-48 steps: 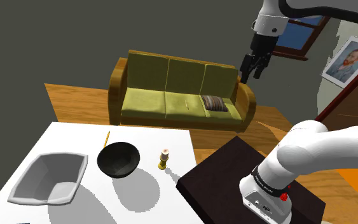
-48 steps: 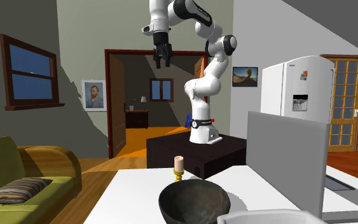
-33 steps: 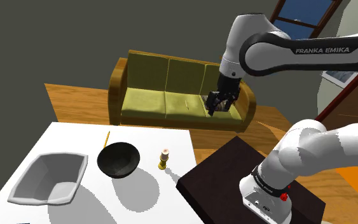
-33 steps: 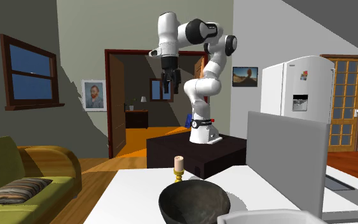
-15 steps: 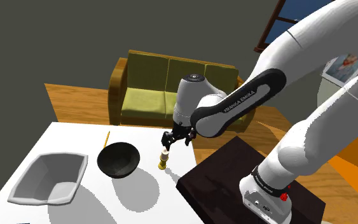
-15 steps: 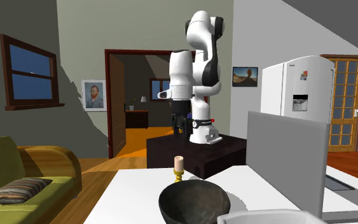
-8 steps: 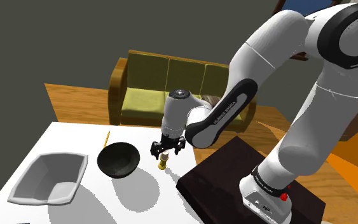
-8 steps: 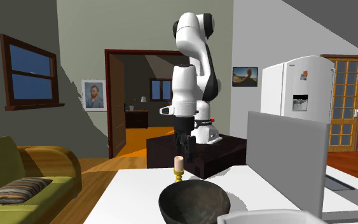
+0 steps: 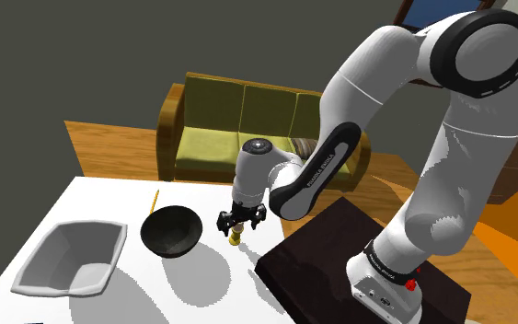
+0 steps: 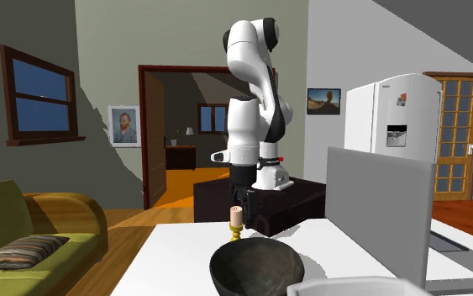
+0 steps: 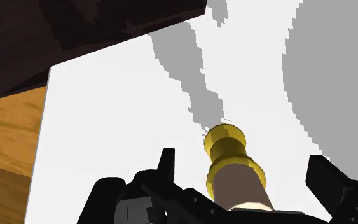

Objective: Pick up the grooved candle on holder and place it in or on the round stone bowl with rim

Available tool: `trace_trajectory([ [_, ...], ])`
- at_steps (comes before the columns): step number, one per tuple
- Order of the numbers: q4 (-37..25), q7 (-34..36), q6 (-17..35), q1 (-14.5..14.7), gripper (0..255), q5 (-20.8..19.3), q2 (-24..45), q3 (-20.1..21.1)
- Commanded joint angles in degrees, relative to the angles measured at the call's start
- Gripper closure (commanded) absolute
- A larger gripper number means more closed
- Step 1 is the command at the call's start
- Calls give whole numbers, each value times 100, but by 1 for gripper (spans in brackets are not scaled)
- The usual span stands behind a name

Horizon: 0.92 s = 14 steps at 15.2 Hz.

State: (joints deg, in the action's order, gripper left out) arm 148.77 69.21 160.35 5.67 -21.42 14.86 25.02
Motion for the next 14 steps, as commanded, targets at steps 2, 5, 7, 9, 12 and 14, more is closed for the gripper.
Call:
trace_trajectory([
  [2, -3, 9, 6, 6, 0, -13, 9, -10],
  [5, -3, 7, 6, 5, 255, -12, 8, -9],
  [7, -3, 8, 6, 5, 255, -12, 8, -9],
  [9, -6, 5, 2, 4, 255, -8, 8, -6],
  [12, -7, 6, 3, 5, 255, -12, 10, -9],
  [14, -3, 9, 6, 6, 255, -13, 9, -9],
])
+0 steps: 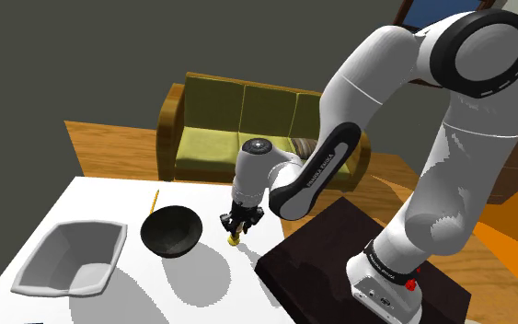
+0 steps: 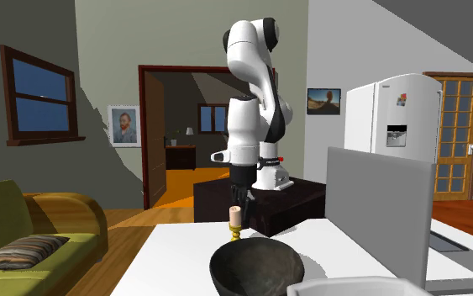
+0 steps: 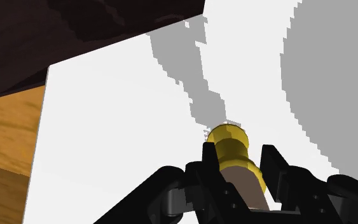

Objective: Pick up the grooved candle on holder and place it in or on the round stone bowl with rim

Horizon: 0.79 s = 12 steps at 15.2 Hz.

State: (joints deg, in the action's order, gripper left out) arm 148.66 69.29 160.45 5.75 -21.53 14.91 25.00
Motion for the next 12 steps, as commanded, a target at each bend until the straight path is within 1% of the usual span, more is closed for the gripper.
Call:
trace_trajectory([
  [1, 31, -96, -69, -71, 255, 130, -94, 89],
  [7, 128, -718, -488, -393, 255, 978, -703, 584],
  [12, 151, -1223, -881, -493, 255, 1677, -1220, 814],
])
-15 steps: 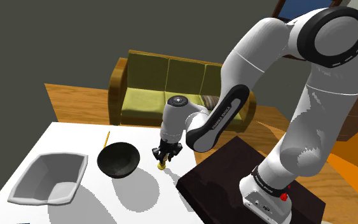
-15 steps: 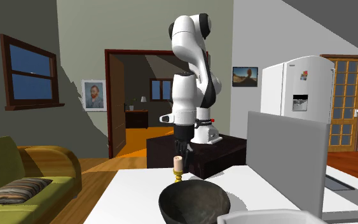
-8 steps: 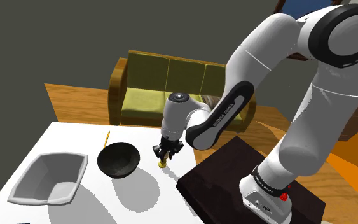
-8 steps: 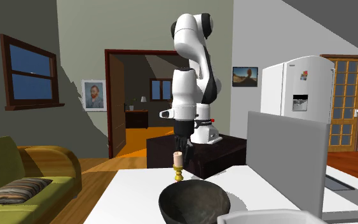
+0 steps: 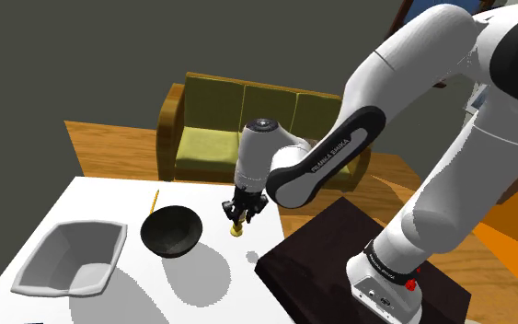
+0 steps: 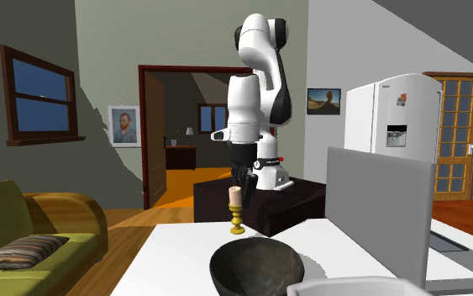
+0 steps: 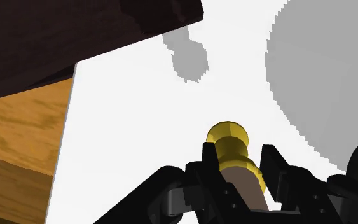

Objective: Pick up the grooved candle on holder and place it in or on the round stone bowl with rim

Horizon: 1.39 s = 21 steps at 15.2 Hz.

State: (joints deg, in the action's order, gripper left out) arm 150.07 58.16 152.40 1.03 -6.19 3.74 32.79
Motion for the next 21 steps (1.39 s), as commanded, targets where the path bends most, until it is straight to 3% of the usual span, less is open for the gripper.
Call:
trace_trajectory([
  [1, 7, -203, -161, -22, 255, 269, -205, 57],
  [10, -94, -815, -974, 82, 255, 1103, -1049, 54],
  [21, -373, -1171, -1971, 229, 255, 1546, -1838, -133],
])
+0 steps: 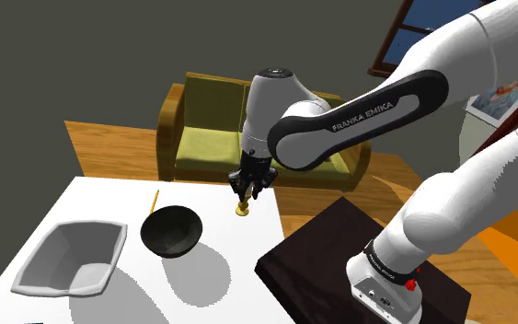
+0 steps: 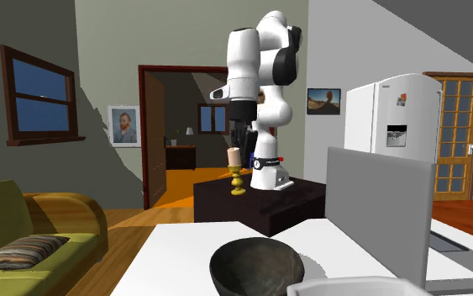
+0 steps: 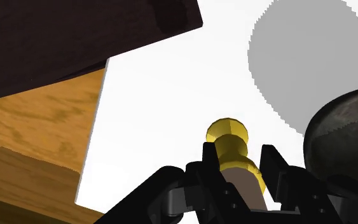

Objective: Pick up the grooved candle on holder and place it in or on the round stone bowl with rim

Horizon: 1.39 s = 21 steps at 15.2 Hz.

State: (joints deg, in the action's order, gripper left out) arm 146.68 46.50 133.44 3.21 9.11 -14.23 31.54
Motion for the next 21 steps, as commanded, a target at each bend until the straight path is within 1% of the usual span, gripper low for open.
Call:
trace_trajectory([
  [1, -251, 160, -102, -19, 255, -102, 158, 83],
  [5, -1166, 859, -273, -91, 255, -675, 989, 398],
  [8, -1908, 1394, -481, -32, 255, -1178, 1654, 543],
  [11, -2709, 1884, -763, 166, 255, -1675, 2335, 579],
  [15, -3886, 2393, -1241, 593, 255, -2241, 3241, 512],
  [16, -4010, 2431, -1293, 649, 255, -2286, 3328, 493],
  [21, -3860, 2534, -984, 708, 255, -2443, 3525, 414],
])
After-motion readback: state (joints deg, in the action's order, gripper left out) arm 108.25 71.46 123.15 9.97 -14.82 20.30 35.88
